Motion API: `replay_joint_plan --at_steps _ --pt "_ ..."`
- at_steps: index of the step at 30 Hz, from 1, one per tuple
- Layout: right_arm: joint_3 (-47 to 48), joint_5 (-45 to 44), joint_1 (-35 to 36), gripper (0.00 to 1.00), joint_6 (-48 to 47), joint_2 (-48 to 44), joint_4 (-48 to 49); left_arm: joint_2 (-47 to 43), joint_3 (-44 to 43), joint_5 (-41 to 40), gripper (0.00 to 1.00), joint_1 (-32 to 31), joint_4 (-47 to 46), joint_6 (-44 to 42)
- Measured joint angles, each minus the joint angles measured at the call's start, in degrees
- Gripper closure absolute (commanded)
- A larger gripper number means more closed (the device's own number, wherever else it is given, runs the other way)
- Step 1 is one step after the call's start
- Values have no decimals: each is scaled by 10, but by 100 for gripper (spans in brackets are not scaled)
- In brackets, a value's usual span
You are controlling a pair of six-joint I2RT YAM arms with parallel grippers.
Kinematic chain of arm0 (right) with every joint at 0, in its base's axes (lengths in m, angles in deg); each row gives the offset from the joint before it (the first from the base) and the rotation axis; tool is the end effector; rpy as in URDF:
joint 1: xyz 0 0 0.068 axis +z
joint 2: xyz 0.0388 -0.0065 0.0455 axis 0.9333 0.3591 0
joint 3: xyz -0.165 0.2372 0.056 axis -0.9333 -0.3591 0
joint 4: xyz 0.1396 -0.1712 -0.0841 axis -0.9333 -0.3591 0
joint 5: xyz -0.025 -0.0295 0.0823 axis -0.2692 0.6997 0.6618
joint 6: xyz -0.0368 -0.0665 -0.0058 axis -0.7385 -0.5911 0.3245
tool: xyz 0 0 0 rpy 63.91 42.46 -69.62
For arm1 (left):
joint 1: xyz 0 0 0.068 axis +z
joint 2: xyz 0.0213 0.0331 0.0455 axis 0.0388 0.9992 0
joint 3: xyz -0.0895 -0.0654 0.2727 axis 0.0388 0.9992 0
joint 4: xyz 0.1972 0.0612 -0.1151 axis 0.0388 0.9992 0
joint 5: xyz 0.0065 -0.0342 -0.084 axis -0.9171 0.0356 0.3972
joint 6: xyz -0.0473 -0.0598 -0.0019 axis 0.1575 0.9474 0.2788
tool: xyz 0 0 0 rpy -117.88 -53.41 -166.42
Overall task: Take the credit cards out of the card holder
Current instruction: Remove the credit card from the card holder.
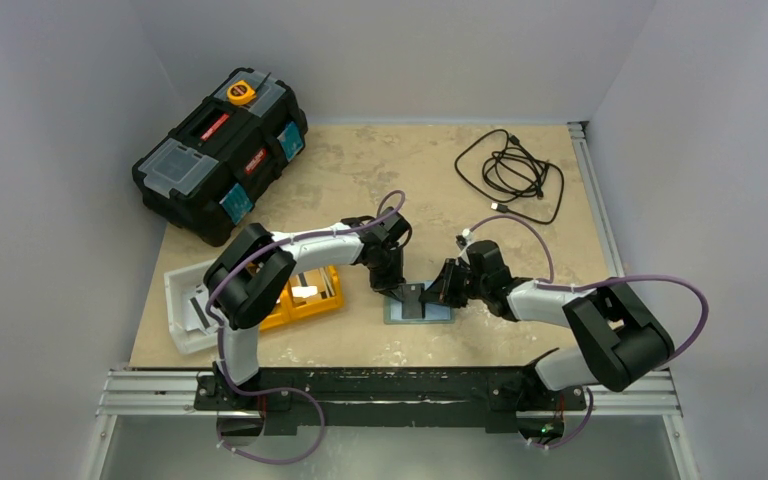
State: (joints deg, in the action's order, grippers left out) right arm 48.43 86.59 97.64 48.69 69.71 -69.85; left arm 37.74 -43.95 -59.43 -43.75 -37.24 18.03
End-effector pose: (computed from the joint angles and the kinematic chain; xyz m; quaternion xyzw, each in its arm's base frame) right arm 0.1978 0.1361 0.1512 0.0707 0.8989 0.3825 0.2015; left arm 0.2475 -0.2770 0.1603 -0.0177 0.9785 -0.2026 0.0331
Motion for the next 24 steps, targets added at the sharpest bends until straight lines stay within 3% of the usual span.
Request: replay_joint_plan --at_steps 10,17,24 --pt "-3 7 -17 92 -2 -12 -10 0 0 -7 100 0 3 14" --pt "-19 21 -35 73 -2 -24 -2 0 0 -8 100 2 4 16" --pt "-28 35 -37 83 0 -18 27 0 0 -8 100 2 4 16"
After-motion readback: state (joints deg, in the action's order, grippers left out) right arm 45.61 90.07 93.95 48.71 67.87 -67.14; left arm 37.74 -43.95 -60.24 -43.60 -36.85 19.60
